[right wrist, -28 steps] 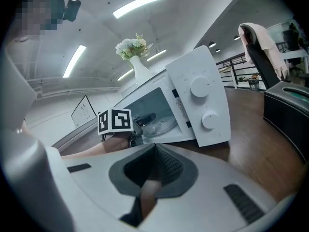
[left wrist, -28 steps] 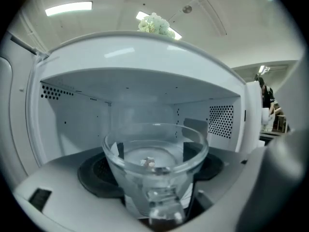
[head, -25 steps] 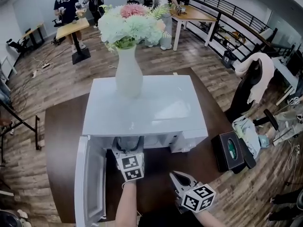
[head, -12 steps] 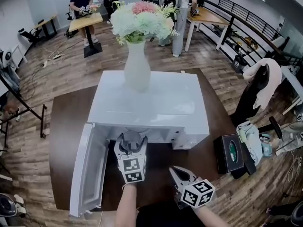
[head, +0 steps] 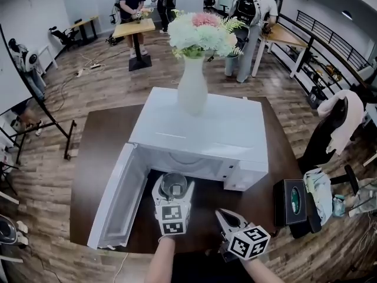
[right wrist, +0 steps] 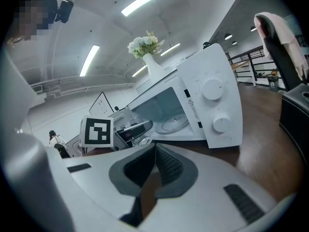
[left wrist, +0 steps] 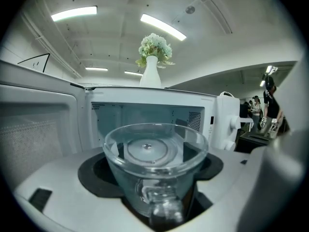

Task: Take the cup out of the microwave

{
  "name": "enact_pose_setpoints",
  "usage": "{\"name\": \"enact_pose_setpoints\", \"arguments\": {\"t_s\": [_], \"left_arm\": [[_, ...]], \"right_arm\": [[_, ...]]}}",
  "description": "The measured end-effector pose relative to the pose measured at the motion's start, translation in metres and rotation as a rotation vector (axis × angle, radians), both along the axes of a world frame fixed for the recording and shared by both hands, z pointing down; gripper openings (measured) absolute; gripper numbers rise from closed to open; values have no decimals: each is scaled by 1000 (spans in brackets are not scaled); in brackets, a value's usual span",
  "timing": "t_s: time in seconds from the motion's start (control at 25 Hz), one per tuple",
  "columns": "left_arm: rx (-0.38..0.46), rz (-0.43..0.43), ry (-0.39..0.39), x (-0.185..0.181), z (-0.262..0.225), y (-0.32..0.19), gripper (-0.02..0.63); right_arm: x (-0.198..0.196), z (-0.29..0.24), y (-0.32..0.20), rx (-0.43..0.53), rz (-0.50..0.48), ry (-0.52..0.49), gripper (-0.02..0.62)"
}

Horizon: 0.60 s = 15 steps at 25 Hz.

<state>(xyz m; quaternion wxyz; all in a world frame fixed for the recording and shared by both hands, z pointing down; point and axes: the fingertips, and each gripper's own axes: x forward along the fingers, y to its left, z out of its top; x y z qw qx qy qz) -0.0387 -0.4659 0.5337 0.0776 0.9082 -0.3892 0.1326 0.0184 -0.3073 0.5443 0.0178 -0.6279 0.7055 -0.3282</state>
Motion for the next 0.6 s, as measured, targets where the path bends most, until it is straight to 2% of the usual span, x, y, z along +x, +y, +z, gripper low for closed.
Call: {"name": "enact_pose_setpoints", "arguments": {"t_s": [0.32, 0.48, 0.6], "left_arm": [[2, -73, 8, -25, -13, 26, 400], [-35, -114, 3, -38, -10, 38, 401], [-31, -153, 18, -48, -14, 45, 401]], "right_arm": [[4, -1, 2, -4, -40, -26, -5], [9, 3, 1, -8, -63, -17, -5], [11, 5, -1, -6, -86, 4, -5]]}}
